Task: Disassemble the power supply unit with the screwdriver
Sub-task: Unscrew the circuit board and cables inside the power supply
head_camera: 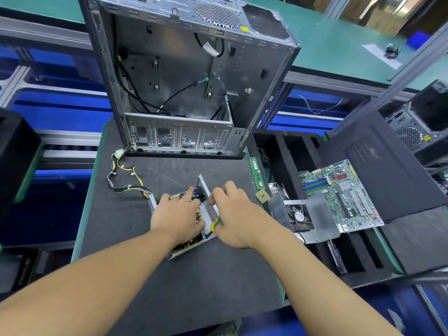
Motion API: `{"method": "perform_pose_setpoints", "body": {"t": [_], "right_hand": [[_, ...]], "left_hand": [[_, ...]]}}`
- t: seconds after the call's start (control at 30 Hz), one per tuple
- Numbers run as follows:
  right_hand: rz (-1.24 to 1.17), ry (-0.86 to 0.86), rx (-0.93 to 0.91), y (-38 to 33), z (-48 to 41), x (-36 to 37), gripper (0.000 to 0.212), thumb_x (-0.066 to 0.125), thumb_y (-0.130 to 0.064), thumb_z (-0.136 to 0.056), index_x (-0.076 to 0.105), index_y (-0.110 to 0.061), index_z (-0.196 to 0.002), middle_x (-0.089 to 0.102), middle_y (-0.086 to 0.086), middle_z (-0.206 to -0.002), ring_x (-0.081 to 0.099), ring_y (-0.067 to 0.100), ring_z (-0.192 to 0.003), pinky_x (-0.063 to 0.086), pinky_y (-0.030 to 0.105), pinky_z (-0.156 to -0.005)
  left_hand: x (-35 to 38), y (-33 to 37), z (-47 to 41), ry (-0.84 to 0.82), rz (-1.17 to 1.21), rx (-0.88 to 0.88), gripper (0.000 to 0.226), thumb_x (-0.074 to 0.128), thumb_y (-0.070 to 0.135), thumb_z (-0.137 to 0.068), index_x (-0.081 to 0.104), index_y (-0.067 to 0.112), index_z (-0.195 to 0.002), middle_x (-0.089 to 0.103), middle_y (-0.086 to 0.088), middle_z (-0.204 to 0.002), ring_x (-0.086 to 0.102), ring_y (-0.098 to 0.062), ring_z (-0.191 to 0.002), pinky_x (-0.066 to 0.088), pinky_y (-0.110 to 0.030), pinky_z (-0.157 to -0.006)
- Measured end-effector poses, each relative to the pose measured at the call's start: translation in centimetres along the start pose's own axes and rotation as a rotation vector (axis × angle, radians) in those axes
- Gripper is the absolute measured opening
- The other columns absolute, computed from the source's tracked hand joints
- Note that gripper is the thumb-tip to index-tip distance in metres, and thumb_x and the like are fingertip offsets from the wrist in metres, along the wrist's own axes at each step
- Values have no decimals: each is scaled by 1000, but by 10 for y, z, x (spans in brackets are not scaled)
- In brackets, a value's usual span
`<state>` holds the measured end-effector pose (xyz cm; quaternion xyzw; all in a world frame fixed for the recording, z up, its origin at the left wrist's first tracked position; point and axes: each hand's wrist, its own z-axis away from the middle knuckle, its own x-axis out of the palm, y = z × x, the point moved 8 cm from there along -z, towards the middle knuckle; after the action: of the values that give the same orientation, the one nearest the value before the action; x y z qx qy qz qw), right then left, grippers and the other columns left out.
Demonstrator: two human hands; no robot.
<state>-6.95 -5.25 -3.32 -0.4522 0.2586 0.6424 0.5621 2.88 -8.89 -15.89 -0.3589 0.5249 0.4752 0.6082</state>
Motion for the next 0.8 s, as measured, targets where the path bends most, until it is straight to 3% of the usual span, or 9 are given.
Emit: {"method": "perform_pose_setpoints", "body": {"t": [0.07,0.13,0.23,0.33,0.43,0.57,0.67,0.8], "right_hand": [[59,11,26,2,1,0,32,52,-30,-90,38,-19,-116,31,1,-114,42,25,-100,44,37,-69],[171,67,74,5,2,-2,25,41,-40,-99,33,-17,-107,34,2,-103,46,29,-80,34,35,-58],[219,93,73,6,2,-1,19,37,-34,-103,31,-16,-106,47,5,-100,46,31,-67,27,35,-53],[98,45,21,6,1,1,24,45,-23,-98,36,-16,-118,41,5,-115,48,31,-82,39,36,-61],[-39,0,-9,5,3,0,28,48,-21,-92,40,-20,-119,33,1,-117,35,23,-104,44,37,-73],[-39,27,79,15,5,2,31,39,-44,-101,39,-16,-114,43,6,-114,50,32,-97,48,43,-80],[-60,28,69,16,4,6,25,39,-36,-103,39,-13,-111,54,10,-112,56,38,-94,49,47,-83],[-113,109,47,18,8,-1,14,41,-25,-101,42,-13,-106,55,9,-108,55,38,-93,48,47,-83]], "left_hand": [[-1,0,0,8,-2,2,55,31,58,-87,51,34,-131,20,2,-164,53,-17,-126,35,-42,-97],[-2,-1,1,15,13,-2,54,32,58,-87,52,33,-130,21,2,-164,53,-16,-126,35,-41,-97],[-3,-1,1,25,23,-12,54,33,56,-85,53,32,-129,23,2,-163,54,-17,-125,35,-42,-95],[-6,0,2,49,11,-27,54,32,57,-83,53,32,-126,28,5,-161,55,-20,-120,34,-43,-90],[-11,-3,6,108,-6,-46,54,32,59,-82,53,32,-124,34,8,-157,52,-24,-116,32,-44,-87],[-29,-4,14,263,50,-6,48,42,58,-81,59,27,-114,49,4,-132,48,-25,-105,35,-42,-84],[-35,4,21,293,105,136,37,44,47,-83,60,26,-109,51,6,-121,49,-23,-104,38,-38,-84],[-35,6,25,212,151,218,37,40,43,-84,58,32,-114,48,12,-125,45,-17,-113,37,-34,-91]]}}
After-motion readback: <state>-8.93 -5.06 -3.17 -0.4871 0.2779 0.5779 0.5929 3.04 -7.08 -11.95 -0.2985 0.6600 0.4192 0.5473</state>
